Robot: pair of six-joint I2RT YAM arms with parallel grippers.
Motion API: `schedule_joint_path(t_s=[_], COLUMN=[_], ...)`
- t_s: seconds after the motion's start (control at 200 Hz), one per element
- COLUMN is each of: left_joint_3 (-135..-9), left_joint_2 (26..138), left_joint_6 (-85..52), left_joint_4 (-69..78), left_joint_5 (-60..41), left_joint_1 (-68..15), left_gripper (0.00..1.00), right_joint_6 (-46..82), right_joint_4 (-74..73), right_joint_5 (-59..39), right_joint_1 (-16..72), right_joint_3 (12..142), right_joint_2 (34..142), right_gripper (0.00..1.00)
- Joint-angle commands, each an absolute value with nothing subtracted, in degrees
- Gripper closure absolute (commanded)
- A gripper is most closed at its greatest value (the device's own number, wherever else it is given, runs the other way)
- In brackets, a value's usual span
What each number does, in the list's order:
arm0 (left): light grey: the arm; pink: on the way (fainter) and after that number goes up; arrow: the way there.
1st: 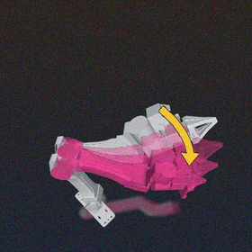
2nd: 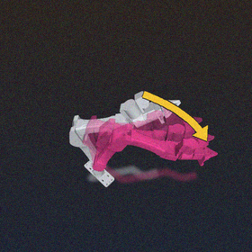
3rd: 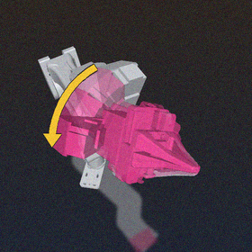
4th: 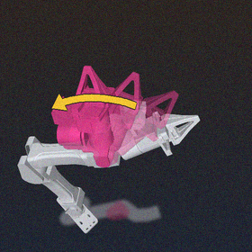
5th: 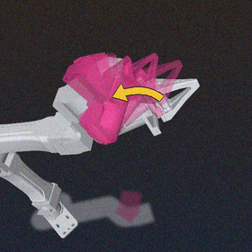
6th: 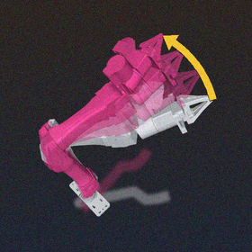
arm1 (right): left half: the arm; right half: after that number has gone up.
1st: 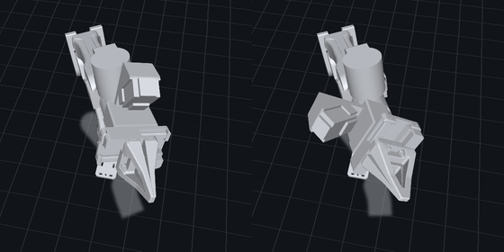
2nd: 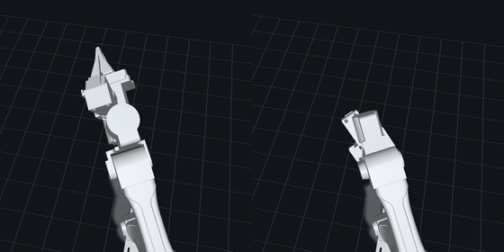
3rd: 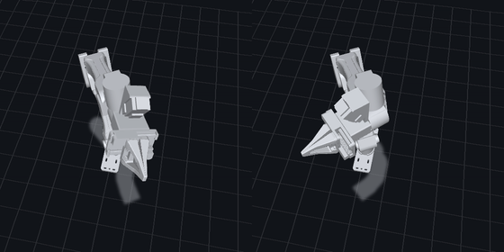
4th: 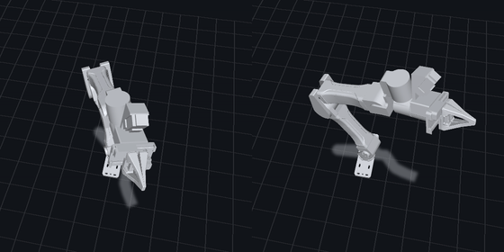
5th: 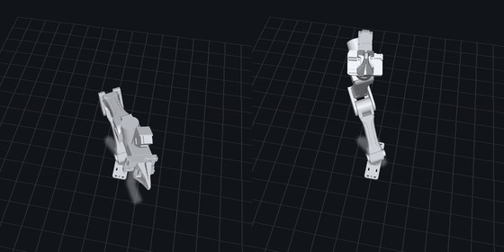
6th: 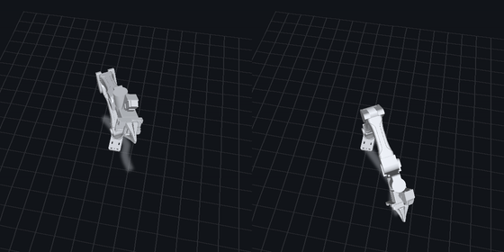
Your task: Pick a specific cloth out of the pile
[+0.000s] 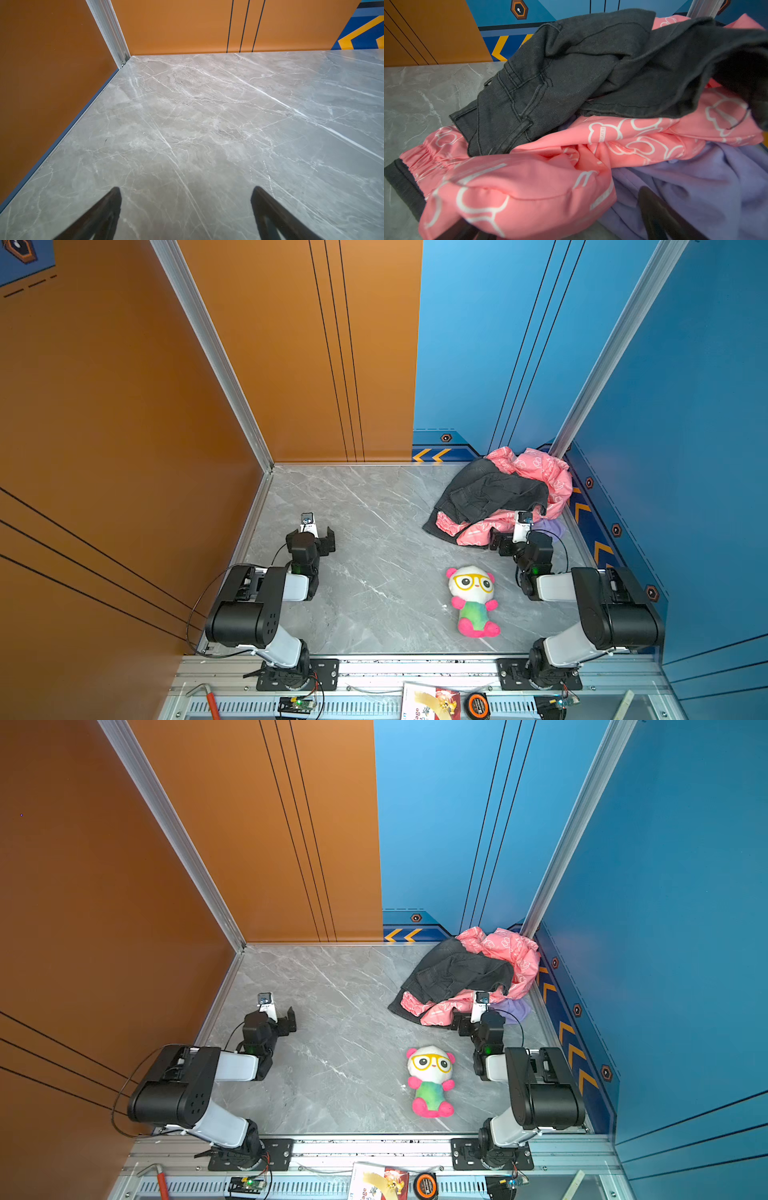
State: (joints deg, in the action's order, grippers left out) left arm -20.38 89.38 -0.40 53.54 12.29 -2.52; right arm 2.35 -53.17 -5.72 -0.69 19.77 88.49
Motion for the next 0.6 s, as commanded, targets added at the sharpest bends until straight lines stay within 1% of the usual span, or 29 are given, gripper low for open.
schedule_joint_path(t_s=[0.0,0.591], left_joint_3=[-21.6,-21.7], left_joint_2=[89.6,89.7], left_joint_6=[0.2,0.6], left_joint_4=[53.3,53.2], left_joint_5=[10.8,10.6], left_joint_1=[-2.3,-2.5], left_gripper=[0.02,0.02], right_joint_6=[2.6,2.6], right_joint_4=[-54.1,-54.0], right_joint_5=[-4.6,-4.6], right_joint_1=[-0.9,-0.9], right_joint_3=[20.7,20.7], right_joint_2=[88.9,88.9], right_gripper=[0.0,0.0])
